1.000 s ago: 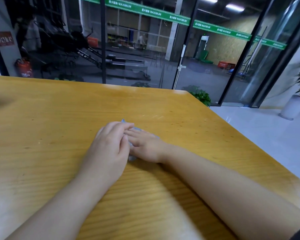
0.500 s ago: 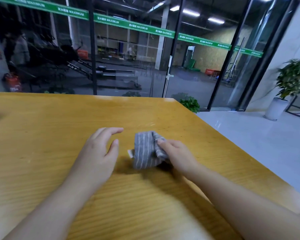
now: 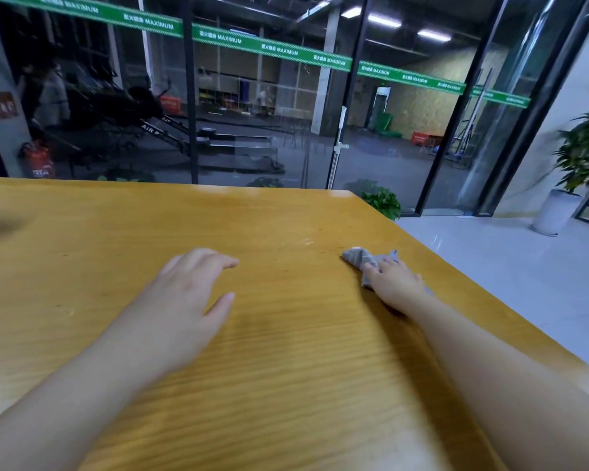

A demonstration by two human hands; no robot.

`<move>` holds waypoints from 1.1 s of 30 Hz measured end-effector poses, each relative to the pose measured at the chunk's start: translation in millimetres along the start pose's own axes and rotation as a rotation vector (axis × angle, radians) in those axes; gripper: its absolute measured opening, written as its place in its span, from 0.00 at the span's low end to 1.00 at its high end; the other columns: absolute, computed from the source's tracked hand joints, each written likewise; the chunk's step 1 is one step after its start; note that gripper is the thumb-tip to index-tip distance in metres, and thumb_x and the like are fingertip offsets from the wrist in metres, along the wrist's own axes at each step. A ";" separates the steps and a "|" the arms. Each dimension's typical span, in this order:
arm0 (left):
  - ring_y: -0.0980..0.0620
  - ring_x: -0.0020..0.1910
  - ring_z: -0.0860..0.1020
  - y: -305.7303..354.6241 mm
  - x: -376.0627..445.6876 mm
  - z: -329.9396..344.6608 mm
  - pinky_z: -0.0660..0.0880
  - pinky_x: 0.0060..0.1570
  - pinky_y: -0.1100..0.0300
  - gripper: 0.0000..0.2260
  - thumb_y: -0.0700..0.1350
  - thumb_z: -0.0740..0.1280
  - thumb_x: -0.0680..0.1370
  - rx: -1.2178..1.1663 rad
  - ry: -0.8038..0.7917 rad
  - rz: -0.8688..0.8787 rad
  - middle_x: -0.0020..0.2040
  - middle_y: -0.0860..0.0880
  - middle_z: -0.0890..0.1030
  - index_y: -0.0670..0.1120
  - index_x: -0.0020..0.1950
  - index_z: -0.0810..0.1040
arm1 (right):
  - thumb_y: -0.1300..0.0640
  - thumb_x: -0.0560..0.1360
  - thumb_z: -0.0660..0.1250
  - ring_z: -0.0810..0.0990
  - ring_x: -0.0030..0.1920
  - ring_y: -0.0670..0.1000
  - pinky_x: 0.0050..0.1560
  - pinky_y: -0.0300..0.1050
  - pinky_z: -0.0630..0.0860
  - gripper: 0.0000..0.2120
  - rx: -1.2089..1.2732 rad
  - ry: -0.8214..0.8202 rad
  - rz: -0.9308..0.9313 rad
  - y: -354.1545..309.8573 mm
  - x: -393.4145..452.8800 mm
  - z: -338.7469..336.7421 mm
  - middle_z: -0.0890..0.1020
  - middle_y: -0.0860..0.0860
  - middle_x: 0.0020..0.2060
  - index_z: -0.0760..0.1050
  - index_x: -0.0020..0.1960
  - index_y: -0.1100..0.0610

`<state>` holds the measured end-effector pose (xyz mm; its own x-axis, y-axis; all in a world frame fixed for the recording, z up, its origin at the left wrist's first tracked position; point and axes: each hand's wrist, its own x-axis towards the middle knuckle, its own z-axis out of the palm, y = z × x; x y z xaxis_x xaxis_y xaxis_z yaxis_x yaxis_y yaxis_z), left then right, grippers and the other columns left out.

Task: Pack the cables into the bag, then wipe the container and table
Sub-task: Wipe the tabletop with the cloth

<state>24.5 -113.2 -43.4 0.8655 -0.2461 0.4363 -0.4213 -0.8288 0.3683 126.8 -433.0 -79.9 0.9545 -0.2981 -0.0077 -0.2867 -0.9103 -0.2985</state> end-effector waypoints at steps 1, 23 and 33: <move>0.58 0.67 0.60 -6.9 -2.2 0.7 0.58 0.62 0.65 0.18 0.50 0.60 0.78 0.031 -0.005 -0.003 0.66 0.59 0.64 0.56 0.68 0.65 | 0.43 0.81 0.44 0.54 0.76 0.54 0.73 0.59 0.50 0.26 -0.062 -0.016 -0.003 -0.5 3.9 6.3 0.59 0.51 0.76 0.59 0.75 0.52; 0.65 0.71 0.42 -51.0 -0.4 11.6 0.44 0.67 0.65 0.38 0.68 0.34 0.62 0.122 -0.169 -0.145 0.74 0.63 0.49 0.65 0.73 0.47 | 0.39 0.79 0.39 0.48 0.77 0.56 0.74 0.59 0.46 0.28 -0.170 -0.067 0.019 -55.0 116.6 22.2 0.52 0.53 0.78 0.49 0.77 0.45; 0.55 0.73 0.53 -56.0 -2.5 -0.3 0.53 0.70 0.57 0.28 0.67 0.47 0.74 0.028 -0.041 -0.196 0.74 0.56 0.56 0.59 0.73 0.58 | 0.39 0.80 0.44 0.43 0.77 0.52 0.75 0.56 0.42 0.26 -0.216 -0.248 -0.698 -208.4 10.8 73.6 0.46 0.50 0.78 0.47 0.77 0.42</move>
<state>45.8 -66.0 -64.9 0.9407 -0.0984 0.3247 -0.2366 -0.8761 0.4201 202.9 -225.3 -88.0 0.9033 0.4154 -0.1076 0.4030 -0.9073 -0.1198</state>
